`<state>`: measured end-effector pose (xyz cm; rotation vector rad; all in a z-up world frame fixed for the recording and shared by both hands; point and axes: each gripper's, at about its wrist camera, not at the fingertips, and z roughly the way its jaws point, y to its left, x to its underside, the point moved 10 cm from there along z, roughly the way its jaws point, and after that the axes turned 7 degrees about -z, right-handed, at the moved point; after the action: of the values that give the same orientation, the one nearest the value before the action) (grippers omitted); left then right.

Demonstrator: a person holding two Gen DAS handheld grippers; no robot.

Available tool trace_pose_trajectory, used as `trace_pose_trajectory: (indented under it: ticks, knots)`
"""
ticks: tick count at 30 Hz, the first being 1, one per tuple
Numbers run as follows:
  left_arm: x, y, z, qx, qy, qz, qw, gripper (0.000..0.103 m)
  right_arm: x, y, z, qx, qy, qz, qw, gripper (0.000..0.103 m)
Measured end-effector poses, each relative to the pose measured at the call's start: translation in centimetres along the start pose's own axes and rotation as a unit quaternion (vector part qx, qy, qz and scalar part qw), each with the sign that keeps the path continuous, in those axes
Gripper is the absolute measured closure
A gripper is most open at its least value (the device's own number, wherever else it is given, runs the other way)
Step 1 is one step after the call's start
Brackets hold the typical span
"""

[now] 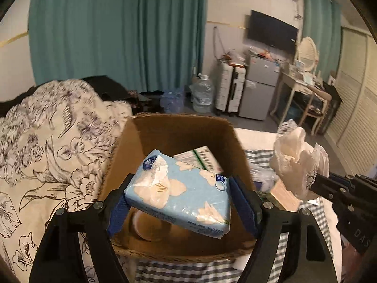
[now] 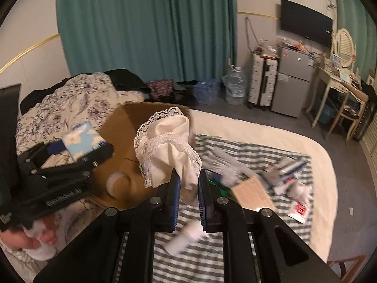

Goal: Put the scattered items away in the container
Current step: 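Carry tissue pack and lace cloth into the cardboard box and open both tools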

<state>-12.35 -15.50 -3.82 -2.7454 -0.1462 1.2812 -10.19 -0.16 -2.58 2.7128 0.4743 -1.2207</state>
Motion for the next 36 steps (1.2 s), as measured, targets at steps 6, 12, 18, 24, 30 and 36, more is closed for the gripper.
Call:
trace_pose_trajectory:
  ticks: [6,12,18,24,30,36]
  knots:
    - [-0.2,2.4,1.9,-0.006,-0.001,-0.023,0.9997,0.026,-1.2,3.8,4.3,-0.032,0.016,0.013,0.999,0.089]
    - [0.1,4.6,3.5,-0.015,0.02,-0.059,0.9979,0.025,-0.7,5.3,7.8,-0.032,0.039,0.016,0.999,0.083]
    - [0.2,4.7,3.7,-0.019,0.026,-0.062,0.9976,0.022,-0.6,3.9,8.2,-0.016,0.039,0.039,0.998,0.06]
    - [-0.2,3.5,2.9,-0.001,0.023,-0.076,0.9968,0.016,-0.6,1.2,5.3,0.005,0.021,0.057,0.998,0.049]
    - [-0.4,2.4,0.3,-0.018,-0.017,-0.095,0.9952,0.006,0.0,-3.8,0.1,0.067,0.006,0.046,0.997,0.042]
    - [0.6,-1.8,-0.4,0.015,-0.011,-0.045,0.9988,0.006,2.6,-9.6,-4.2,0.12,0.014,0.044,0.992,0.04]
